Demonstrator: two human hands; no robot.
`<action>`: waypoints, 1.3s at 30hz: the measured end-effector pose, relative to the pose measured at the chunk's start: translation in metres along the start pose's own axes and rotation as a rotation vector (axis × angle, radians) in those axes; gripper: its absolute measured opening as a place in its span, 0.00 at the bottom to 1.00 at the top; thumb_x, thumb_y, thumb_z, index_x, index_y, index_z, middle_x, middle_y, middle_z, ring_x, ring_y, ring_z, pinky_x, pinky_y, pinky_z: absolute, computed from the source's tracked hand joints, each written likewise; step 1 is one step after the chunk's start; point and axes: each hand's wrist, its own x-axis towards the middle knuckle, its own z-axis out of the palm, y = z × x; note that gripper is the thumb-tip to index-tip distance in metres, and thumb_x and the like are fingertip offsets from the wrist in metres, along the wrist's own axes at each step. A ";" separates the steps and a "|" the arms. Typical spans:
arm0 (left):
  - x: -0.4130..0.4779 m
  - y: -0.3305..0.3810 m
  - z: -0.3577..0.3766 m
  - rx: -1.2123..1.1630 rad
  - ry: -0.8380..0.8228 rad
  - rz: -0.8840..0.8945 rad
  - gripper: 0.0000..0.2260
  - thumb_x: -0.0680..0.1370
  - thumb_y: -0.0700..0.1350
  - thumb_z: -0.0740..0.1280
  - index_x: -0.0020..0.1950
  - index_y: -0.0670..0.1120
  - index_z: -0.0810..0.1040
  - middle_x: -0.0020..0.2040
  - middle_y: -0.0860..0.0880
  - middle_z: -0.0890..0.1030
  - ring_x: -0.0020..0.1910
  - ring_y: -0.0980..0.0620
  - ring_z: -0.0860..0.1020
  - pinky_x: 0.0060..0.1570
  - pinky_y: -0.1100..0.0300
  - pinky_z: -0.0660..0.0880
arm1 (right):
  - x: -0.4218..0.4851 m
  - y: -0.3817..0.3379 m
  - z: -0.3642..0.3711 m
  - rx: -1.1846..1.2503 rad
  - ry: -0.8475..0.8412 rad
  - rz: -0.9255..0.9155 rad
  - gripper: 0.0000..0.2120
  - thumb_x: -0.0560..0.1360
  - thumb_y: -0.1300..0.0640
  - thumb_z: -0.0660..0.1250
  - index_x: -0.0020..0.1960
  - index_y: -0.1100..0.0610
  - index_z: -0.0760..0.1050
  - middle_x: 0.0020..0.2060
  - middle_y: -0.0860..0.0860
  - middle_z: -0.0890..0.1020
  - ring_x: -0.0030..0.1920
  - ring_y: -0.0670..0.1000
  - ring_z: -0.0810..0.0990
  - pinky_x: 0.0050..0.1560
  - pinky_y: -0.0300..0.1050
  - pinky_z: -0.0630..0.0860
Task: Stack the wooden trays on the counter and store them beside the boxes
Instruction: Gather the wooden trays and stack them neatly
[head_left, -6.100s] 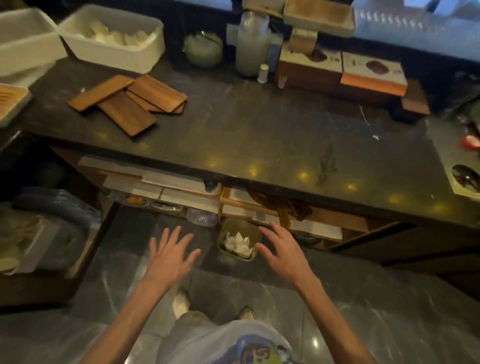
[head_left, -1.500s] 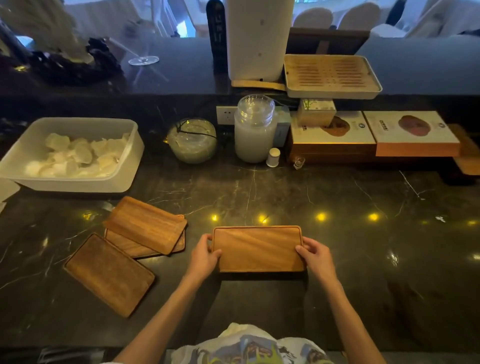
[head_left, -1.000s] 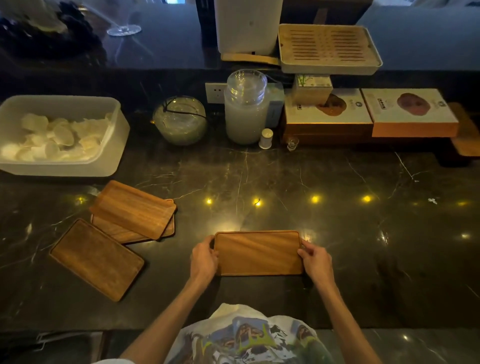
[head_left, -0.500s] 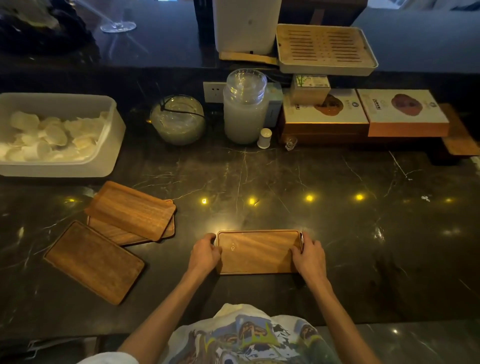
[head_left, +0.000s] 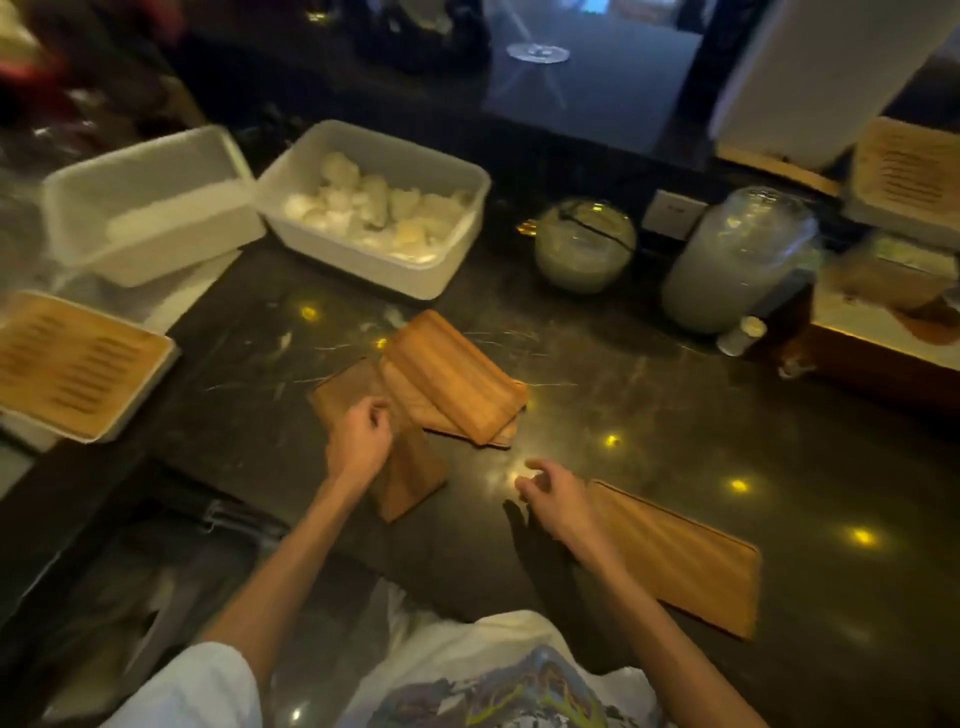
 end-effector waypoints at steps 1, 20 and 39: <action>0.010 -0.010 -0.014 0.038 0.013 -0.022 0.12 0.79 0.44 0.62 0.61 0.47 0.78 0.57 0.41 0.82 0.56 0.38 0.79 0.54 0.47 0.76 | 0.003 -0.012 0.017 -0.032 -0.038 -0.012 0.18 0.77 0.49 0.67 0.65 0.52 0.74 0.50 0.52 0.83 0.50 0.52 0.82 0.53 0.52 0.79; 0.146 -0.057 -0.050 0.173 -0.360 0.189 0.12 0.79 0.40 0.63 0.61 0.44 0.79 0.57 0.43 0.82 0.57 0.44 0.79 0.57 0.51 0.76 | 0.012 -0.072 0.134 0.597 0.057 0.518 0.07 0.77 0.59 0.69 0.50 0.59 0.71 0.37 0.54 0.82 0.35 0.49 0.82 0.38 0.44 0.83; -0.001 0.028 0.003 -0.076 -0.518 0.112 0.09 0.77 0.37 0.68 0.55 0.34 0.75 0.38 0.44 0.72 0.36 0.49 0.71 0.32 0.62 0.68 | -0.058 0.059 -0.003 0.802 0.274 0.178 0.14 0.78 0.61 0.65 0.59 0.45 0.73 0.46 0.46 0.82 0.45 0.43 0.83 0.35 0.36 0.80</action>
